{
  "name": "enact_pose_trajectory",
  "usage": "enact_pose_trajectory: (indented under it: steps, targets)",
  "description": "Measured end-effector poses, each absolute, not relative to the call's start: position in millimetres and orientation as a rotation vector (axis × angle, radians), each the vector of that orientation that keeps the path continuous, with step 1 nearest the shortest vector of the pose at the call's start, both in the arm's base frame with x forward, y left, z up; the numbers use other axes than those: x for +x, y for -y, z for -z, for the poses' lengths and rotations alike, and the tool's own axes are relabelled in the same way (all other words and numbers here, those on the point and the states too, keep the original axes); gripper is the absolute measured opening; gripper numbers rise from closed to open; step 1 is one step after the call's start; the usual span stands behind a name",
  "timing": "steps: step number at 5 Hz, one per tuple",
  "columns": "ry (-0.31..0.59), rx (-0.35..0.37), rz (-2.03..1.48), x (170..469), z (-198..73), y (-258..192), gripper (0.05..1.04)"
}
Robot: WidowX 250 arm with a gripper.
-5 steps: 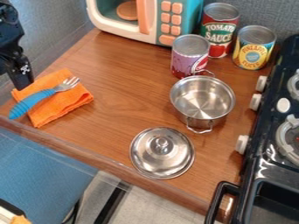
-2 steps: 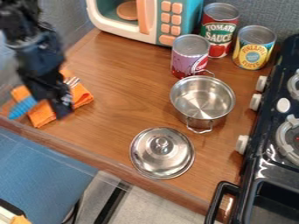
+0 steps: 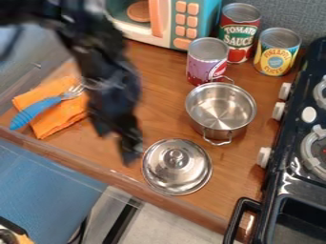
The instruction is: Move the silver lid to the middle left of the table
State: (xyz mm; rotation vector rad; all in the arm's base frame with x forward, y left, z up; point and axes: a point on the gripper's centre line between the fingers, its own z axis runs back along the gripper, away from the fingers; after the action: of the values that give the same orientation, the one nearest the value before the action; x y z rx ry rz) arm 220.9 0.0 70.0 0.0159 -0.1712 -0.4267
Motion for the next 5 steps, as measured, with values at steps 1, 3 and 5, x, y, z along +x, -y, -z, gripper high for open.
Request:
enact_pose_trajectory:
  steps: [1,3,5]
  targets:
    - [0.167,0.030,0.403,234,-59,33,1.000]
    - [0.177,0.056,0.439,252,-43,56,1.000]
    - [0.171,0.041,0.458,255,-33,57,0.666]
